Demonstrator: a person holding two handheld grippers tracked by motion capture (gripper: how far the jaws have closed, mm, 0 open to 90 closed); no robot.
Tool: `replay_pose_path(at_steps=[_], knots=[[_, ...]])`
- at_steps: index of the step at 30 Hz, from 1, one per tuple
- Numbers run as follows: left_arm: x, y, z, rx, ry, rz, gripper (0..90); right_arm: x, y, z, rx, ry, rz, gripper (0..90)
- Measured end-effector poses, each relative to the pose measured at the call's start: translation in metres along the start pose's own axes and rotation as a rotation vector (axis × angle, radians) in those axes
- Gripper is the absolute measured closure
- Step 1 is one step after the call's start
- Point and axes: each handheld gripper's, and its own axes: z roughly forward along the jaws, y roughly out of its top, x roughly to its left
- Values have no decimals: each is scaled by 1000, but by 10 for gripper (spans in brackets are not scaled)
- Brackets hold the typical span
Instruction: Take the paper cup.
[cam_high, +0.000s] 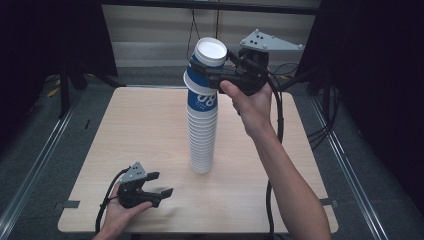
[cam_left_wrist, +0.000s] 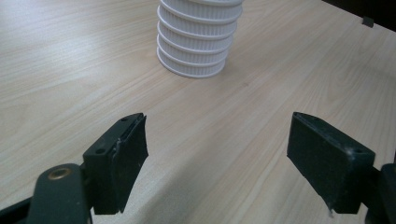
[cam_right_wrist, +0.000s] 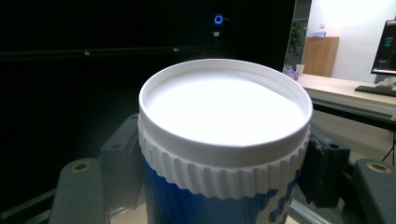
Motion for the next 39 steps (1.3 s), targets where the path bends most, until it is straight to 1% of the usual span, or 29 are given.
replay_pose_path(at_steps=[4, 9, 11, 13, 14, 16, 18, 21, 23, 25, 27, 29, 32, 34, 37, 39], knots=[[0, 0, 0, 5, 1, 0, 199, -1, 2, -2, -36, -1, 21, 290], [0, 0, 0, 4, -3, -3, 199, -2, 3, -4, -41, -7, 19, 290], [0, 0, 0, 3, -3, 2, 199, -3, 4, -7, -49, -10, 23, 291], [0, 0, 0, -1, -3, 1, 199, -6, 5, -13, -62, -15, 37, 291], [0, 0, 0, -3, -5, -1, 199, -7, 5, -14, -62, -17, 37, 291], [0, 0, 0, -3, -13, -2, 199, -9, 5, -18, -62, -36, 33, 291], [0, 0, 1, -10, -31, -8, 199, -12, 6, -24, -67, -42, 36, 291], [-1, 0, 2, -6, -31, -4, 199, -16, 6, -32, -66, -59, 33, 291], [-2, 1, 2, -3, -12, 13, 199, -19, 6, -37, -59, -67, 31, 291], [-2, 1, 2, -6, -9, 16, 199, -22, 5, -44, -47, -80, 31, 291], [-2, 2, 3, -5, -6, 21, 199, -27, 4, -51, -45, -94, 31, 291], [-2, 2, 3, -7, -7, 15, 197, -30, 2, -56, -42, -103, 33, 292], [-2, 3, 3, -7, -4, 17, 195, -34, -1, -65, -33, -120, 31, 291], [-1, 3, 3, -19, -4, 3, 194, -37, -4, -71, -25, -137, 25, 291], [0, 3, 3, -18, -9, -3, 197, -39, -9, -77, -18, -150, 26, 291], [0, 3, 3, -17, -24, -14, 200, -40, -13, -81, -8, -154, 26, 291]])
